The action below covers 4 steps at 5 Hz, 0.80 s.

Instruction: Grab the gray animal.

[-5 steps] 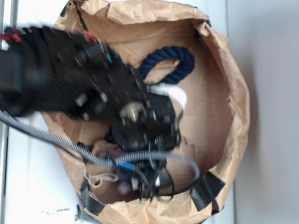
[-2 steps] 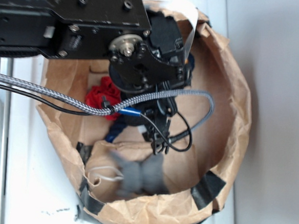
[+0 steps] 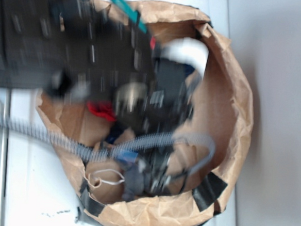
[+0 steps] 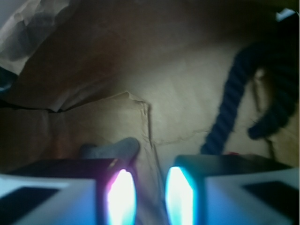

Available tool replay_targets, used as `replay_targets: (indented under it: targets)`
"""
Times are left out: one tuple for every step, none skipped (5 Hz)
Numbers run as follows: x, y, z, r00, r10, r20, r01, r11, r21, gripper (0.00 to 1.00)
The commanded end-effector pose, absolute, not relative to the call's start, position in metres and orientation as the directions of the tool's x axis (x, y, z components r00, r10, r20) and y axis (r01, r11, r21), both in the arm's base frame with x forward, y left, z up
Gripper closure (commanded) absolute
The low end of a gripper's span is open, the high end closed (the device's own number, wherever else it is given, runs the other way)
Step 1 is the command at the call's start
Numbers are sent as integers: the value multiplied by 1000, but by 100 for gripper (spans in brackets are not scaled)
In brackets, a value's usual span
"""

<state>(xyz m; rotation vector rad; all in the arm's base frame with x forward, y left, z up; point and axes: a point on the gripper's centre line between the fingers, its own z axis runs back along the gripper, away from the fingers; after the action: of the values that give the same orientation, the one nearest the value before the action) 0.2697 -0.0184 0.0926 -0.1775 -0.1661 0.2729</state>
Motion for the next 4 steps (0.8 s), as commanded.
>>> replay_targets:
  targets:
    - [275,-51,72,987,88,134,-56,972,-228,0]
    - [272,-58,73,995,13,104,23,941,-338,0]
    - [273,-63,56,997,2,71,21,950,-310,0]
    - [270,-65,23,999,-11,36,18,976,-219,0]
